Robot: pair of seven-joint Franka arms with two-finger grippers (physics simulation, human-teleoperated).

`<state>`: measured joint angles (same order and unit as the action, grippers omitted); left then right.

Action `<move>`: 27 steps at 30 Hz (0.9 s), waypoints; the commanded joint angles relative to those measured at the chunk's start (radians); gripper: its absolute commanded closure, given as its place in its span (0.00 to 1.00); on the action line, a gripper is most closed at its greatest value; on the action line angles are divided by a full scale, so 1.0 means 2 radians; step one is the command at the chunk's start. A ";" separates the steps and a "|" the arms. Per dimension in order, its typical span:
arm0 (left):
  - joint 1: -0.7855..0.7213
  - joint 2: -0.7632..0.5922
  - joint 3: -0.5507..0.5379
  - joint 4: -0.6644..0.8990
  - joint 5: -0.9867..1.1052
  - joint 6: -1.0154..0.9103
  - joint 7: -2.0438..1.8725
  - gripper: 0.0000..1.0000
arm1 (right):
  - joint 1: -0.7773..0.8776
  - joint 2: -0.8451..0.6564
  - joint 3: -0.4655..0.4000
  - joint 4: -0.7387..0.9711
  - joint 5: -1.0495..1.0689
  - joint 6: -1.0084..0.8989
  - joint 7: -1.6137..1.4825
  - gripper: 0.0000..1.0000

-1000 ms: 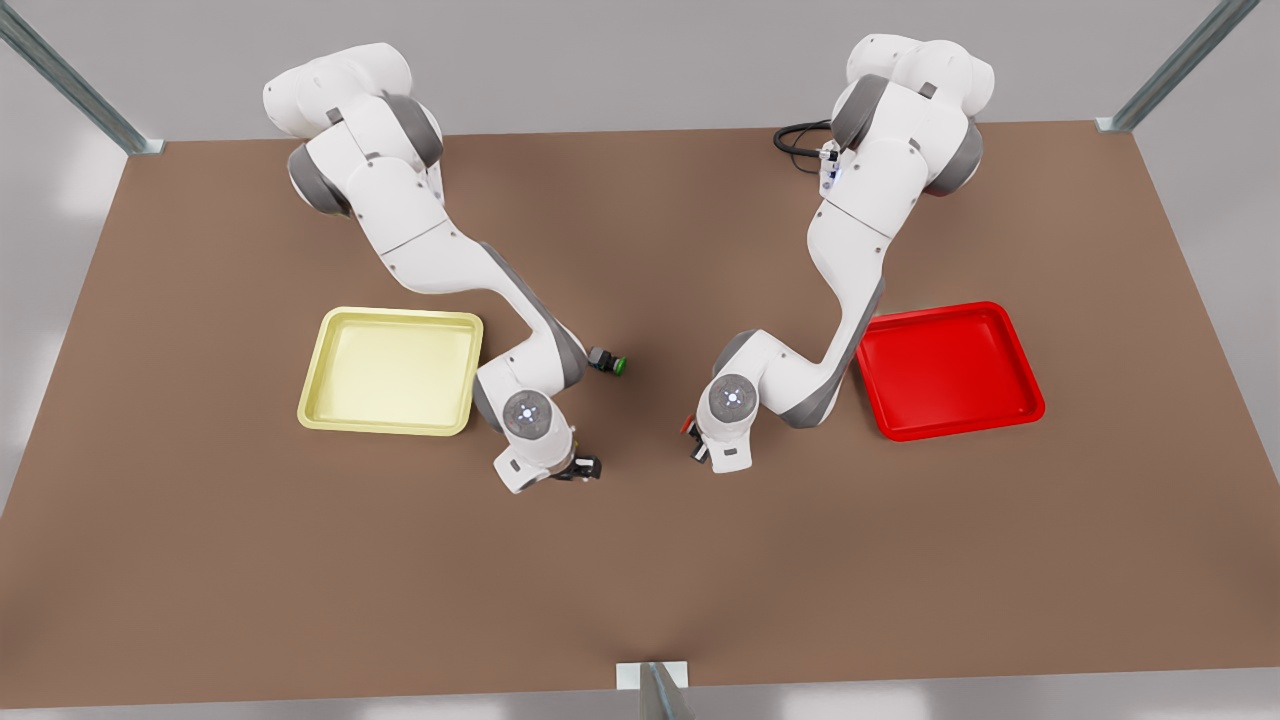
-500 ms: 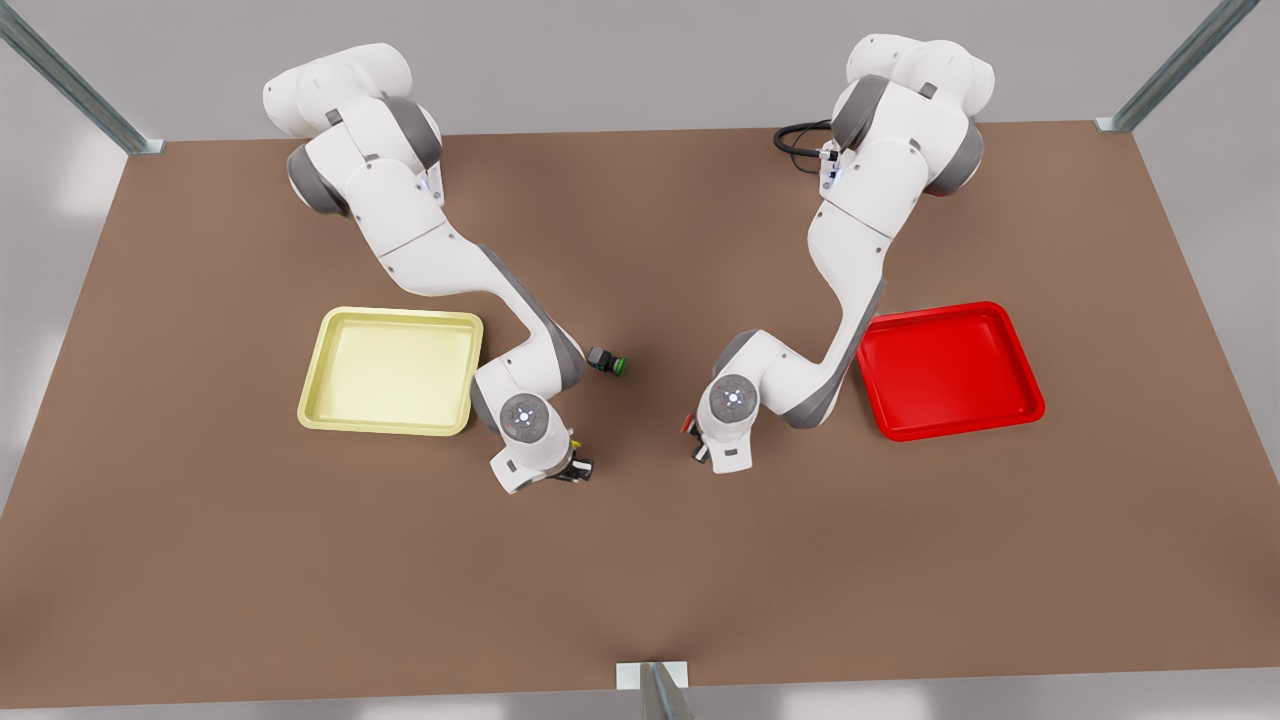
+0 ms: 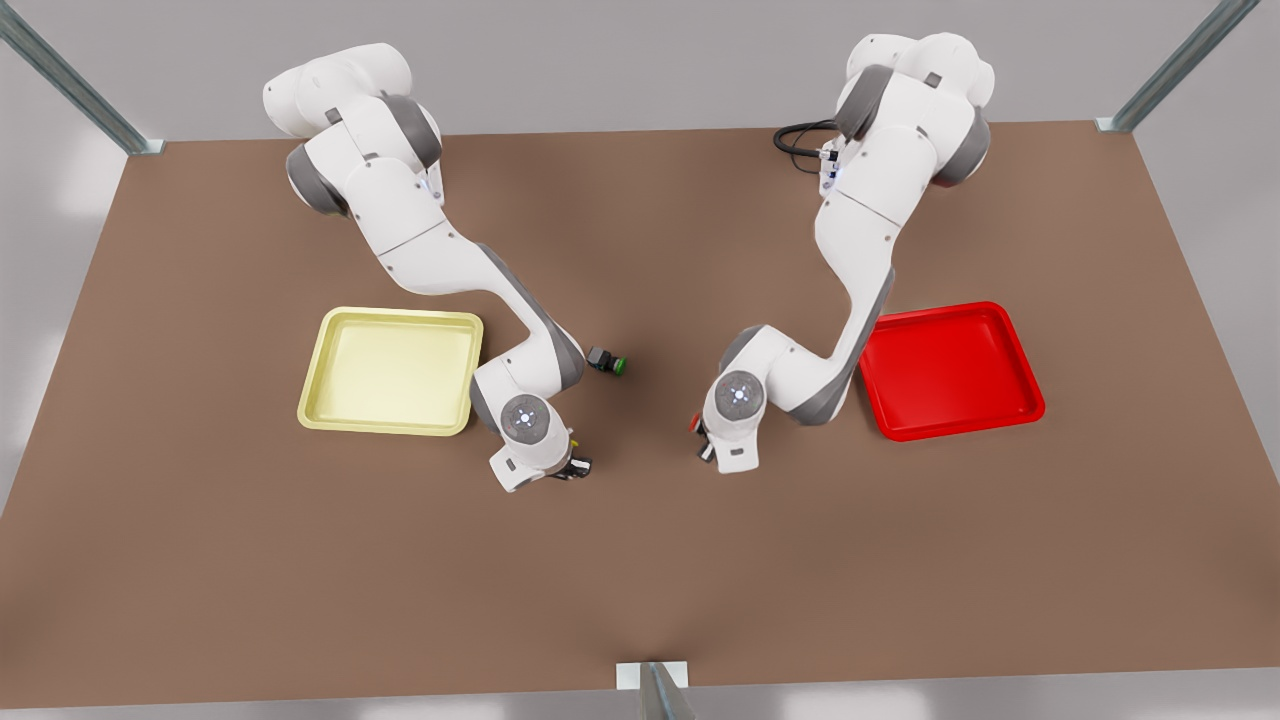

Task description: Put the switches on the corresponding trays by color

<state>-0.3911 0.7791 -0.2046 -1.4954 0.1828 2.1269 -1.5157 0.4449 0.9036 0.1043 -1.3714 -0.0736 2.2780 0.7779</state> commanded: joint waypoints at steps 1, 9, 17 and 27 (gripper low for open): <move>0.001 -0.007 0.003 -0.008 0.000 0.001 0.006 0.46 | 0.000 0.000 0.000 0.000 0.000 0.000 0.001 0.47; 0.005 -0.228 0.141 -0.275 -0.015 0.013 0.242 0.46 | -0.001 -0.003 0.000 -0.004 -0.002 0.000 0.001 0.48; 0.002 -0.325 0.302 -0.407 -0.015 0.016 0.428 0.45 | -0.008 -0.021 0.000 -0.008 -0.003 -0.019 -0.009 0.49; 0.005 -0.223 0.341 -0.406 -0.040 0.122 0.485 0.30 | -0.126 -0.262 0.000 -0.314 -0.009 -0.012 -0.167 0.49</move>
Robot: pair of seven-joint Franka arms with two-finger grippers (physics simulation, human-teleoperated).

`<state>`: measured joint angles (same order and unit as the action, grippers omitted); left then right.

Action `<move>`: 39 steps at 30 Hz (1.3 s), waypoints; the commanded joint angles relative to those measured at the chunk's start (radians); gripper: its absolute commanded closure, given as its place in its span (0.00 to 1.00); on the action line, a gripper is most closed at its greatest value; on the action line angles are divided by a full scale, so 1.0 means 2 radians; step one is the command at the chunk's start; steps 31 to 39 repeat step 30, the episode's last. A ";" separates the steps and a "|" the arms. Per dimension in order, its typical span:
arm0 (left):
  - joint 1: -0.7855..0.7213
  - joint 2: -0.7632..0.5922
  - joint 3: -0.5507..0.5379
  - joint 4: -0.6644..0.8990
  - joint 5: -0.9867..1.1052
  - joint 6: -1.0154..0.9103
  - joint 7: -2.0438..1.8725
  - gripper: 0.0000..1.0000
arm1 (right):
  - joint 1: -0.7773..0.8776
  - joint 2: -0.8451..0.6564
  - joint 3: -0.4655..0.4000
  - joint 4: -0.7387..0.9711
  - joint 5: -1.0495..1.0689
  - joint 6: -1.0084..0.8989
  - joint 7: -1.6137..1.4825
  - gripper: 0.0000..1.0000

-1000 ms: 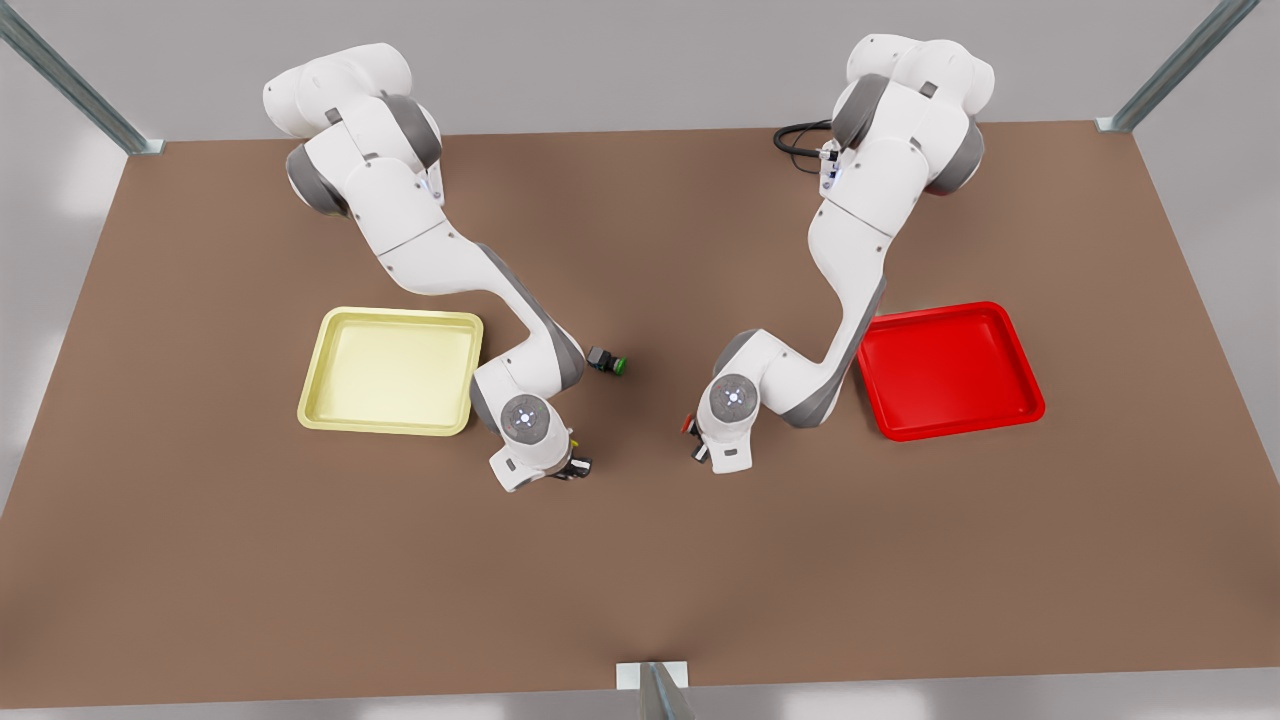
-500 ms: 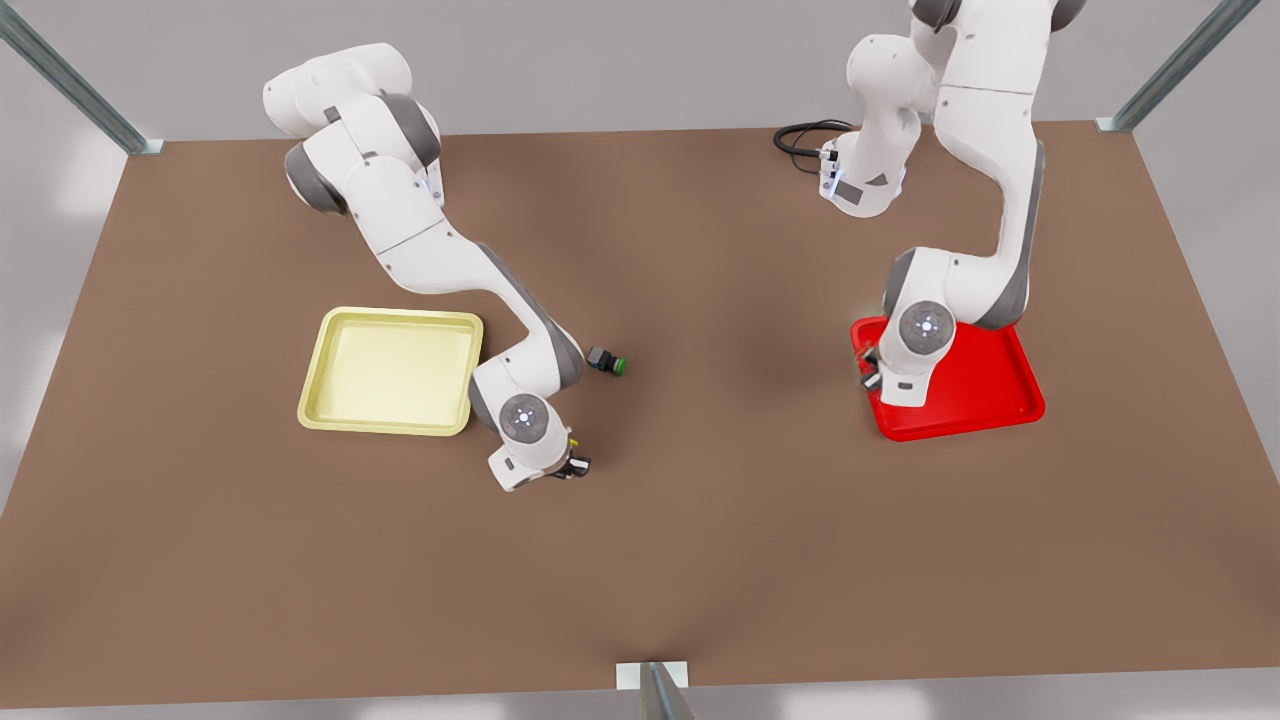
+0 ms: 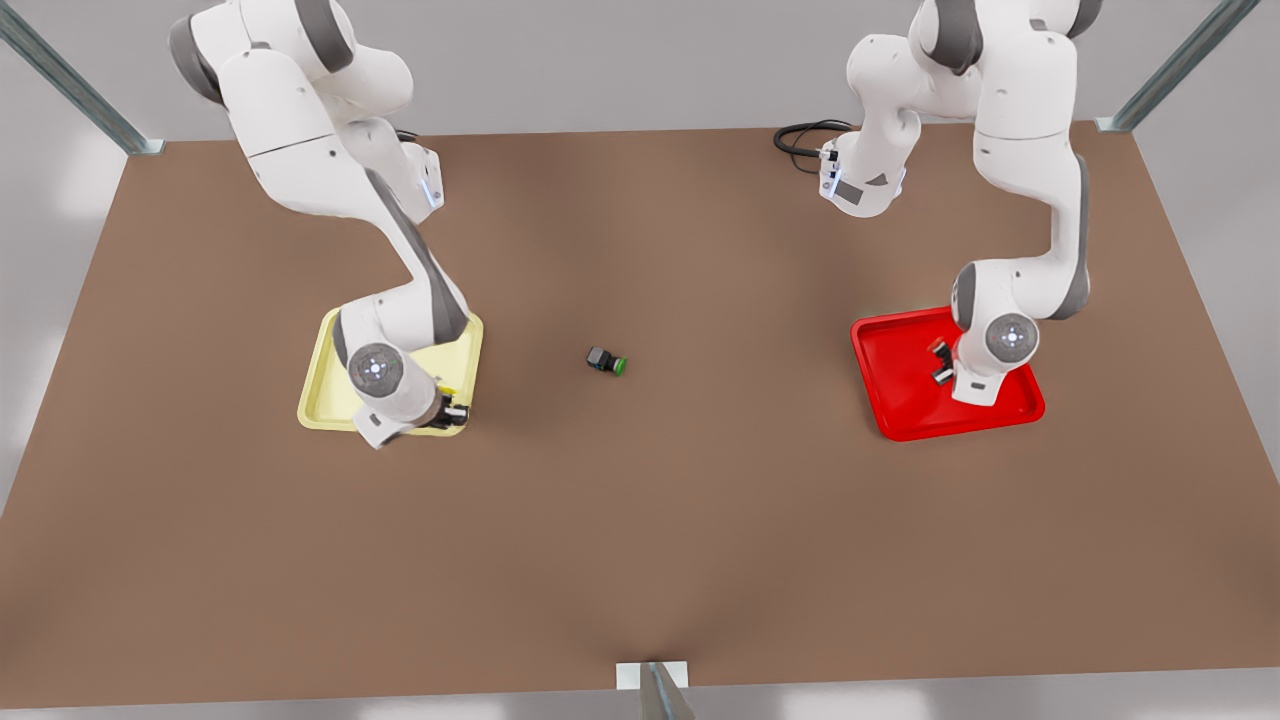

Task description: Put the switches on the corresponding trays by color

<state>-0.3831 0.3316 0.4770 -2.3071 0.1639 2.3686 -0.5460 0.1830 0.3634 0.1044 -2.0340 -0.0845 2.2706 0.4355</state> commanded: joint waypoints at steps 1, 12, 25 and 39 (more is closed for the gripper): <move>-0.001 0.000 0.000 0.000 -0.031 0.000 0.000 0.00 | -0.006 -0.006 0.000 -0.011 -0.004 0.005 -0.002 0.47; -0.006 -0.074 -0.009 0.034 -0.030 -0.089 0.012 0.00 | -0.069 -0.028 -0.002 -0.135 -0.004 0.106 -0.091 0.03; 0.182 -0.020 -0.334 0.468 -0.001 -0.351 0.207 0.00 | -0.071 -0.134 -0.045 0.263 0.011 -0.382 -0.183 0.00; 0.180 -0.015 -0.333 0.469 0.001 -0.343 0.206 0.00 | -0.101 -0.140 -0.046 0.298 0.011 -0.424 -0.184 0.00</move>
